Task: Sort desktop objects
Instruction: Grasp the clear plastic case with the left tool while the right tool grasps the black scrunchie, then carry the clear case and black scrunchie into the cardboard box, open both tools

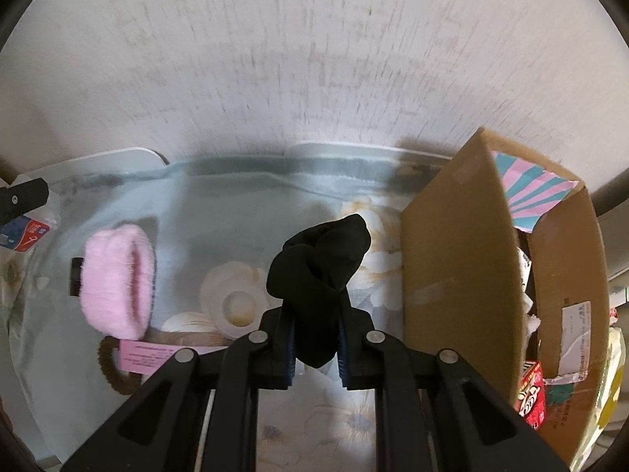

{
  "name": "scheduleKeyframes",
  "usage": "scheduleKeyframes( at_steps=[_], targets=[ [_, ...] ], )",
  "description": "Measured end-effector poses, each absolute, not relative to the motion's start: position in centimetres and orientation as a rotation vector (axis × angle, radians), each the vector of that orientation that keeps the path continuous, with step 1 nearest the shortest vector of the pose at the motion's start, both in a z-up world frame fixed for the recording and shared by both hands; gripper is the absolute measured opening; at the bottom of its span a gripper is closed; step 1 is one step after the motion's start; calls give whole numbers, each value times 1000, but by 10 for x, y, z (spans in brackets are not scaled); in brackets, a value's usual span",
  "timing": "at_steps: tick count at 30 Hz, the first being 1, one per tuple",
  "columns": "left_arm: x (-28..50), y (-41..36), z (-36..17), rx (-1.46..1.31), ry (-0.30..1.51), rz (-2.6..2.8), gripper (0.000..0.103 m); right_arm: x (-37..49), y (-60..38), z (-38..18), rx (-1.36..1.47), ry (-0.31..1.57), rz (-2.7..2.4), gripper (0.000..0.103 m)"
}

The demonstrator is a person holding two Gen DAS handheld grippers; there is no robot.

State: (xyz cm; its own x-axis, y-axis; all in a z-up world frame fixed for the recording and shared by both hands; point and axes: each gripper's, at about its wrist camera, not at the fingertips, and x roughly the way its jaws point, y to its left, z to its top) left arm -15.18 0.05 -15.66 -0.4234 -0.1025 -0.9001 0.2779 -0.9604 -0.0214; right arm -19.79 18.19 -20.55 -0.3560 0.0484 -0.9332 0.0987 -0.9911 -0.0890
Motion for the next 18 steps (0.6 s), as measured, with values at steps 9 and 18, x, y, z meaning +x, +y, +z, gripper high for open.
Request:
scheduleKeyframes(
  at_steps=[9,18],
  targets=[
    [-133,14,-77,1458,145,-2623,81,-190,200,-155,1670,116,-2606,15],
    [-103,67,-32,1374,-27,-2769,81,-139,228,-103,1546,2,-2698,15]
  ],
)
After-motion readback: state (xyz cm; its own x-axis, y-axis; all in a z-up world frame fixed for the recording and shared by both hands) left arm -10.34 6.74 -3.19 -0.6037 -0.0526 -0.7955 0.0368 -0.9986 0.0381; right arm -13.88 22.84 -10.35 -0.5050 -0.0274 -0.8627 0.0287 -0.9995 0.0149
